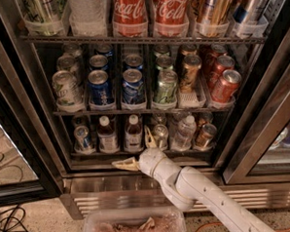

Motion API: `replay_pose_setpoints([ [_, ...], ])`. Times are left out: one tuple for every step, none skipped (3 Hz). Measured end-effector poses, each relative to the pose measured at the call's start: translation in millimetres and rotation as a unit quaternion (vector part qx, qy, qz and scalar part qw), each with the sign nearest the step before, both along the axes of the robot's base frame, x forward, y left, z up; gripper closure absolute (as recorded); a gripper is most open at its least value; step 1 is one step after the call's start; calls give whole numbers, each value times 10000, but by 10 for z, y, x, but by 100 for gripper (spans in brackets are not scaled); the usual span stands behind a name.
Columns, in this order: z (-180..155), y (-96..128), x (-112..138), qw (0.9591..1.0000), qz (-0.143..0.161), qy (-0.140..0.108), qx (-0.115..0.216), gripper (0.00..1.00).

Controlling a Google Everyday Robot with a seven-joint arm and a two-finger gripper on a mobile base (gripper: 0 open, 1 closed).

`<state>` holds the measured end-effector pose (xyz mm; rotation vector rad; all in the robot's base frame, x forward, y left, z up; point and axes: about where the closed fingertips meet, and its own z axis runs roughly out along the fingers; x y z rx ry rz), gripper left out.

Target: Pick blue plastic bottle from bottom shelf of fridge

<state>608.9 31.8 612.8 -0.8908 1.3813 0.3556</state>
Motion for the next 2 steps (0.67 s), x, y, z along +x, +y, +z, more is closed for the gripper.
replay_pose_setpoints([
  [-1,-8,83,10000,-52,-15,24,0],
  [-48,18,234,9999,-133,-30,45,0],
])
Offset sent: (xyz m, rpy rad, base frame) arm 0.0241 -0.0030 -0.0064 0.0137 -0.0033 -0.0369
